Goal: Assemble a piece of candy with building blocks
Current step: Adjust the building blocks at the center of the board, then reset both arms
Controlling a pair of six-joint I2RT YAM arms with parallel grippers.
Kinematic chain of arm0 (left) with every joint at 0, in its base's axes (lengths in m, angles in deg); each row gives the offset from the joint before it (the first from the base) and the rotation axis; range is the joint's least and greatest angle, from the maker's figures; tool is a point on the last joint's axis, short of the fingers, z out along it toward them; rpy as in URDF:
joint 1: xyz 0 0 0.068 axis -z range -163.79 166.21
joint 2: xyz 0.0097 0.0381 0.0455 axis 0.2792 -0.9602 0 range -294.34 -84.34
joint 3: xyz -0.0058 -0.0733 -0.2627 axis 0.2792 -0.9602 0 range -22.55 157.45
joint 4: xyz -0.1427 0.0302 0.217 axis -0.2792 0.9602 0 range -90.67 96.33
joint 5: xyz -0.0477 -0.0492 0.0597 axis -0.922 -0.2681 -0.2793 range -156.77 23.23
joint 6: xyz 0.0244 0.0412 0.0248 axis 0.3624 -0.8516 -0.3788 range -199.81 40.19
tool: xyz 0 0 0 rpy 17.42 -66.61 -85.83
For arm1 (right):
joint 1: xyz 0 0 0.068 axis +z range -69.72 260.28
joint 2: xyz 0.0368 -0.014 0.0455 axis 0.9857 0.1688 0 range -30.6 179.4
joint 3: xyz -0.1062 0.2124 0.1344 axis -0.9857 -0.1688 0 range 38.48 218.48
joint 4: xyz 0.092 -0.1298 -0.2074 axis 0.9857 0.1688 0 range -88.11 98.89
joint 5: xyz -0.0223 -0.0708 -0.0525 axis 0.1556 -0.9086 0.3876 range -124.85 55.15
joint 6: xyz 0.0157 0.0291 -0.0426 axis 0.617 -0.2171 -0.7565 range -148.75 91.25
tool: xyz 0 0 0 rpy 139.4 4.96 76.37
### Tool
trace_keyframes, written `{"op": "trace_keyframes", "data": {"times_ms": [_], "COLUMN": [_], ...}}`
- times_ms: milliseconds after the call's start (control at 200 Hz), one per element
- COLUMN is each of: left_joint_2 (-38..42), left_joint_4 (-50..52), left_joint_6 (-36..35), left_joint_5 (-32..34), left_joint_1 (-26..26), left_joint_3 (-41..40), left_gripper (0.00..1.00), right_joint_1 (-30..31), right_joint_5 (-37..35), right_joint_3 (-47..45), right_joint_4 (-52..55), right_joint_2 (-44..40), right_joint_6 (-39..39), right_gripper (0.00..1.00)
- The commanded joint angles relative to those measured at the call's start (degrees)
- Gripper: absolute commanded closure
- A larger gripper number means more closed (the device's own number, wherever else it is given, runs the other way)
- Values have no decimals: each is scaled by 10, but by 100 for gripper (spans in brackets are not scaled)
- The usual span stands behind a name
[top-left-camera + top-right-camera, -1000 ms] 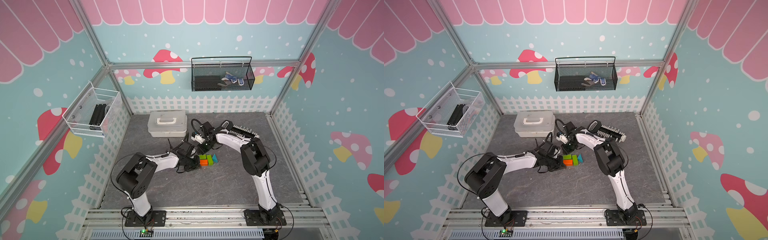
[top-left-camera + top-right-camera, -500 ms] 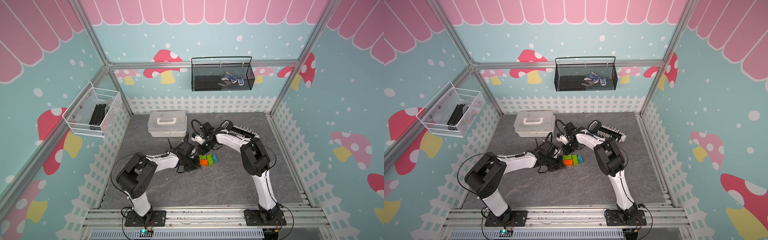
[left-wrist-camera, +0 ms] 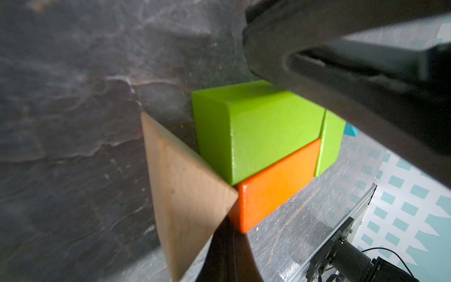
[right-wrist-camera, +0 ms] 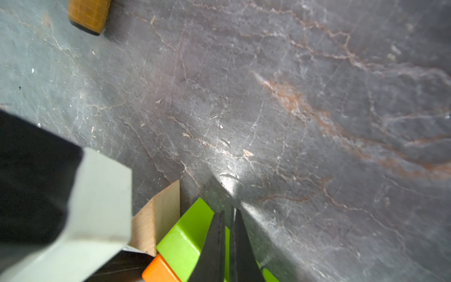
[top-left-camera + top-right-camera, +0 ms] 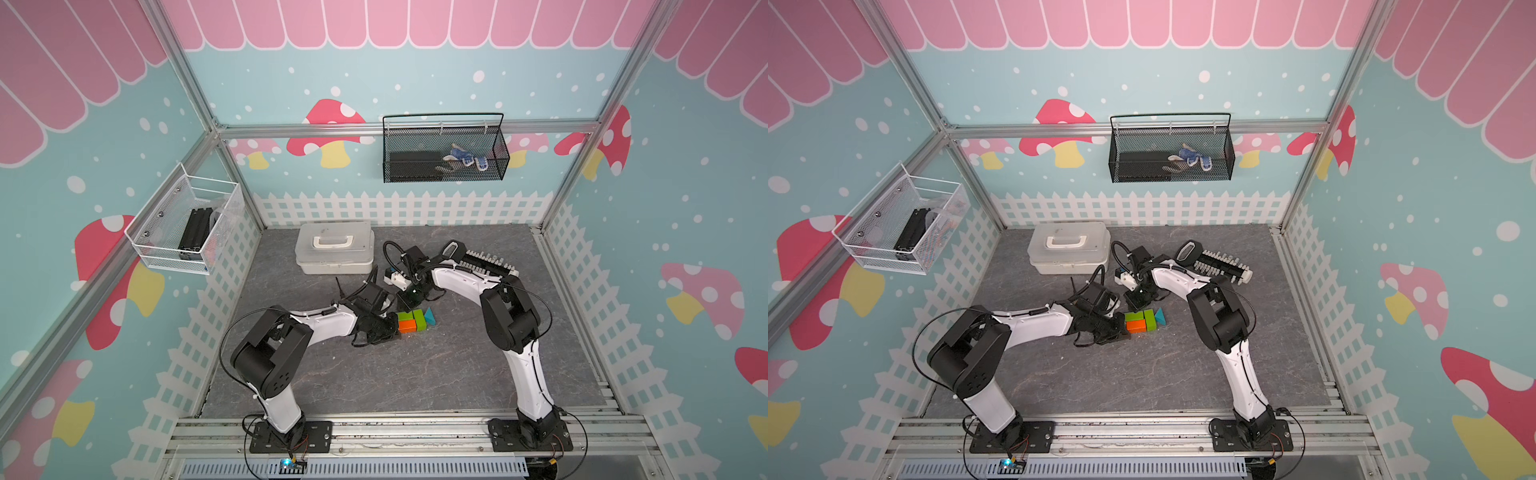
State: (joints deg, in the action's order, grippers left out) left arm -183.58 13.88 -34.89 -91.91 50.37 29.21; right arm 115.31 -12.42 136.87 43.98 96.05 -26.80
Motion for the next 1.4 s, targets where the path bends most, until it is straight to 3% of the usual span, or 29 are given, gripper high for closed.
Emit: {"op": "trace_keyframes", "data": {"times_ms": [0, 175, 295, 390, 555, 605, 675, 760, 785, 795, 830, 880, 971, 1051, 1201, 1261, 1396], "left_joint_2": [20, 49, 107, 177, 274, 284, 293, 307, 313, 315, 321, 325, 304, 268, 202, 205, 176], "left_joint_4": [7, 13, 37, 78, 92, 96, 93, 33, -3, -25, -93, -184, -327, -378, -464, -442, -575], "left_joint_6": [-14, -28, -60, -105, -169, -203, -256, -306, -310, -311, -320, -340, -374, -395, -435, -444, -438], "left_joint_5": [-8, -24, -30, 1, 58, 97, 173, 244, 261, 267, 280, 289, 290, 273, 253, 245, 271], "left_joint_1": [-3, -12, -46, -103, -268, -295, -312, -313, -313, -313, -313, -315, -315, -316, -316, -317, -331], "left_joint_3": [-4, 7, 20, 25, 10, 11, 8, -22, -44, -53, -88, -138, -207, -226, -251, -242, -280], "left_gripper": [100, 100, 98, 93, 75, 73, 71, 51, 39, 33, 3, 1, 1, 1, 1, 1, 1], "right_joint_1": [6, 6, 1, -25, -139, -165, -188, -203, -208, -210, -217, -225, -241, -252, -260, -263, -282], "right_joint_5": [-18, -74, -148, -193, -250, -319, -428, -555, -576, -583, -606, -625, -615, -614, -623, -623, -588], "right_joint_3": [-11, -64, -119, -200, -366, -412, -472, -550, -577, -586, -625, -679, -761, -798, -820, -817, -818], "right_joint_4": [11, -66, -126, -192, -272, -277, -285, -313, -336, -349, -389, -455, -565, -629, -737, -769, -894], "right_joint_2": [-8, -85, -170, -278, -465, -521, -586, -655, -672, -679, -700, -725, -739, -706, -609, -589, -519], "right_joint_6": [-9, 30, 67, 107, 183, 187, 181, 182, 176, 173, 166, 153, 131, 120, 64, 57, 56], "right_gripper": [94, 92, 91, 86, 81, 72, 47, 29, 6, 2, 0, 1, 0, 0, 0, 0, 0]}}
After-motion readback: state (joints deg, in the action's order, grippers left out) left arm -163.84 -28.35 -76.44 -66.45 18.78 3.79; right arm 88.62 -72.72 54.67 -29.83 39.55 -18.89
